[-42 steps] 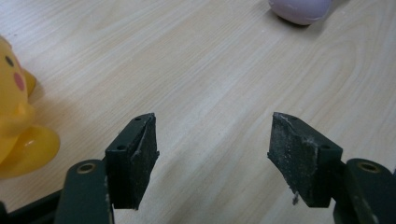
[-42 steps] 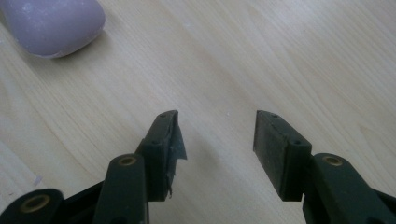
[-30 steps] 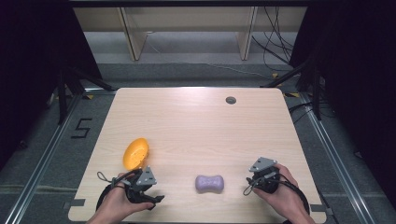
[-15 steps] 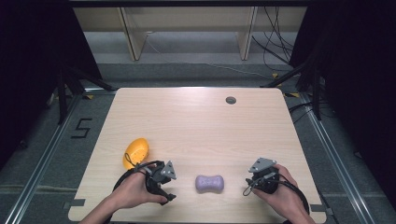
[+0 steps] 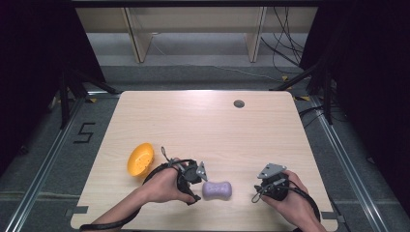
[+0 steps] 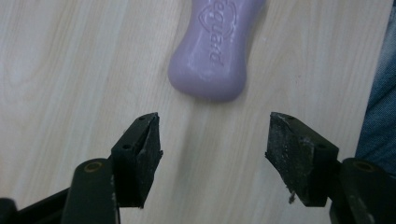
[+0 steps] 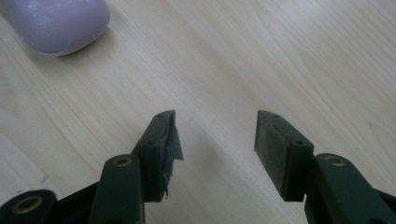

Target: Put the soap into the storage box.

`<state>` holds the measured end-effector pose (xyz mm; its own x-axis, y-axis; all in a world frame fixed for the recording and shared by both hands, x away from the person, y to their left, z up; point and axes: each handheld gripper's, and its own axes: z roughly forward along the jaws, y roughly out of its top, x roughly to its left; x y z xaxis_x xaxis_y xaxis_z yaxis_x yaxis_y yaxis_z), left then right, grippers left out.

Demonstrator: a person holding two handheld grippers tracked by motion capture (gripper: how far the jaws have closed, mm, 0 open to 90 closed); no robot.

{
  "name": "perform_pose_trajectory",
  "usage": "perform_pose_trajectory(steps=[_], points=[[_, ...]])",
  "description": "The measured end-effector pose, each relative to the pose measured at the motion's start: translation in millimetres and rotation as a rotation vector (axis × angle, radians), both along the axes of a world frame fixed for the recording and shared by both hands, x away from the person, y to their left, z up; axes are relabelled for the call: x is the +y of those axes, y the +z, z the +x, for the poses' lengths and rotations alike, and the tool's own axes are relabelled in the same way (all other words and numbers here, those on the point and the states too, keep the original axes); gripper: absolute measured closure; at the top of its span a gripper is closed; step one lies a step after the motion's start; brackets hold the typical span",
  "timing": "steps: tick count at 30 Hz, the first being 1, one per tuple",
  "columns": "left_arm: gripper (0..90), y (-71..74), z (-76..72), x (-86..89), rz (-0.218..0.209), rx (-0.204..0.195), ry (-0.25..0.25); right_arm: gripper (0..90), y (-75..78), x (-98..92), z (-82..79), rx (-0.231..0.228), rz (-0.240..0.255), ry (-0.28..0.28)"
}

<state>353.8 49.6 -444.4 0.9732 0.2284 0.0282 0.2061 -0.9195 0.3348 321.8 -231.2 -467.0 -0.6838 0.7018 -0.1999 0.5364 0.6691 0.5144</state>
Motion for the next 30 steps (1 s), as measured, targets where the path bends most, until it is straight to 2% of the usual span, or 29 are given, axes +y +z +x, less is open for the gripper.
perform_pose_trajectory(steps=[5,6,13,14,19,20,25,30], points=[[34.4,1.4,6.5,-13.7,0.019,-0.01,-0.033,48.8,0.3,-0.9,0.9,-0.007,-0.008,0.013],[34.5,0.2,9.9,-20.3,0.026,-0.002,-0.064,48.6,0.4,-0.6,0.7,-0.002,-0.006,0.013],[35.1,-5.5,16.7,-41.4,0.065,0.023,-0.112,48.5,0.9,-0.5,0.6,0.004,-0.007,0.013],[35.3,-7.4,17.3,-47.3,0.071,0.047,-0.116,48.4,0.8,-0.6,0.6,0.005,-0.007,0.014],[36.0,-11.1,19.7,-56.6,0.087,0.067,-0.129,48.4,1.0,-0.5,0.3,0.004,-0.009,0.017],[35.8,-13.7,19.6,-60.4,0.088,0.087,-0.12,48.4,0.8,-0.4,0.3,0.004,-0.011,0.018],[35.8,-13.6,23.0,-65.6,0.085,0.089,-0.126,48.3,1.0,-0.2,0.0,0.004,-0.01,0.017],[35.8,-17.6,26.1,-70.4,0.103,0.103,-0.128,48.3,0.5,0.3,-0.2,0.009,-0.009,0.014]])
